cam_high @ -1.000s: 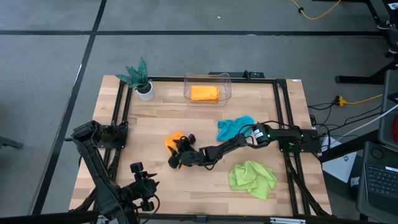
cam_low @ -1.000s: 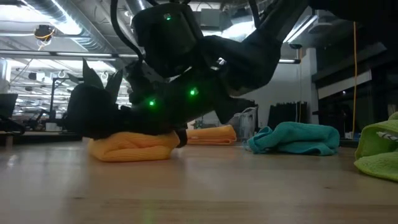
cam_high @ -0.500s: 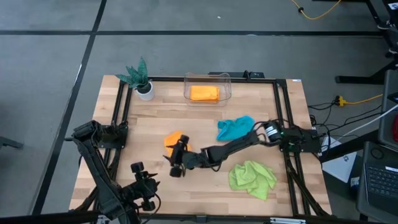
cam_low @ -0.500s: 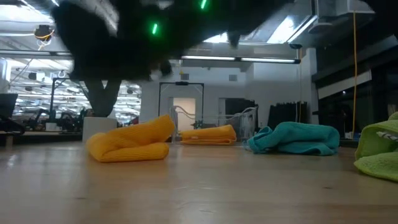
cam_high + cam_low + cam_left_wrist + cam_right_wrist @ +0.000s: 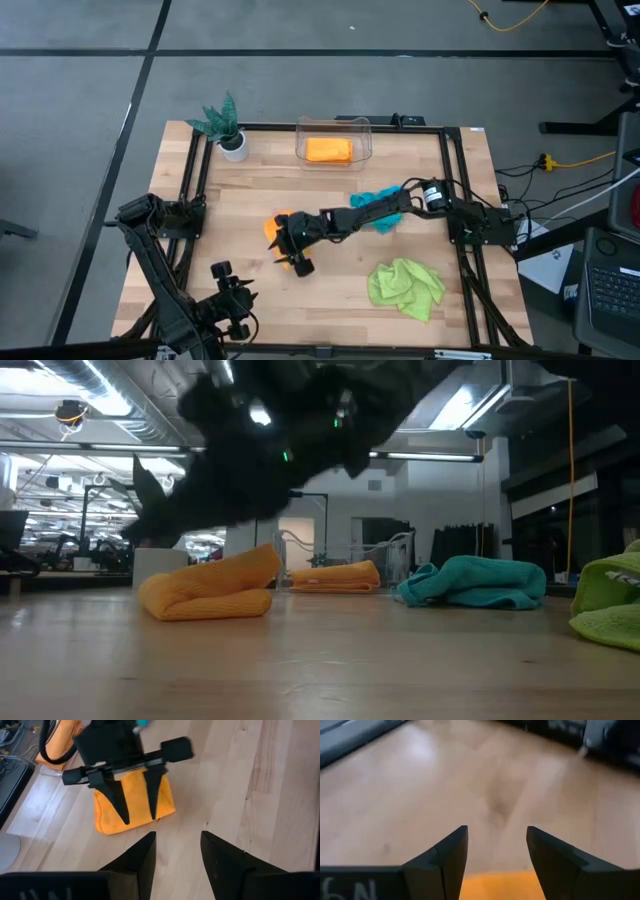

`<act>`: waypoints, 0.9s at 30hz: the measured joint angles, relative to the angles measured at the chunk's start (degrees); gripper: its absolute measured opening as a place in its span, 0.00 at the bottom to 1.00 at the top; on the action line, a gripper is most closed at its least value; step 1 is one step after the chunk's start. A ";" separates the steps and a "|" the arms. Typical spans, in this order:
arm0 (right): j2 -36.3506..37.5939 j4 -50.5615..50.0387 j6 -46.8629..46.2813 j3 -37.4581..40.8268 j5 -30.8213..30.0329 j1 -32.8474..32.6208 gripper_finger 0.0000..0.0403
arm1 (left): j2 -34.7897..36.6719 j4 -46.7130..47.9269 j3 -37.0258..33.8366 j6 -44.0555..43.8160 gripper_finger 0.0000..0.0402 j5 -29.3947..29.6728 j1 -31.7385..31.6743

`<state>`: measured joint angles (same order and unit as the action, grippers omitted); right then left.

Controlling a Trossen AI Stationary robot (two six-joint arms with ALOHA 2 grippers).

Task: Fold microfiber towels
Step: Fold the orange microfiber towel

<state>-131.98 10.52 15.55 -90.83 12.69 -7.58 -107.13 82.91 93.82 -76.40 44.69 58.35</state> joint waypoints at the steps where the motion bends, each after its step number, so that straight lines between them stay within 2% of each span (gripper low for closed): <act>1: -0.23 -0.07 0.08 0.29 0.95 0.68 0.51 | 0.00 0.00 0.00 0.00 0.37 0.02 0.00; 4: -2.17 0.17 -0.03 0.34 4.40 2.32 0.51 | 0.00 0.02 0.00 0.02 0.37 0.04 0.00; 8: -7.01 4.94 -1.51 0.31 5.38 3.24 0.51 | 0.00 0.07 0.00 0.03 0.37 0.28 -0.18; 11: -10.14 10.78 -6.97 0.02 3.26 3.31 0.51 | 0.00 0.02 -0.02 0.04 0.37 0.48 -0.33; 15: -12.39 15.22 -17.15 -0.08 -7.33 2.62 0.51 | 0.00 0.03 0.00 0.04 0.37 0.68 -0.48; 21: -12.93 19.56 -36.98 0.18 -39.23 -0.59 0.51 | 0.00 0.04 0.00 0.04 0.37 0.68 -0.48; 22: -12.97 20.66 -39.31 0.27 -42.90 -1.35 0.51 | 0.00 0.04 0.00 0.05 0.37 0.68 -0.48; 24: -13.14 22.51 -41.47 0.38 -47.35 -2.72 0.51 | 0.00 0.04 -0.01 0.05 0.37 0.70 -0.48; 27: -13.22 23.80 -41.23 0.30 -49.92 -5.13 0.51 | 0.00 0.04 0.00 0.06 0.37 0.70 -0.48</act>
<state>-145.21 34.32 -25.67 -90.53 -37.22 -12.71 -107.13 82.96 93.82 -76.34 45.39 57.87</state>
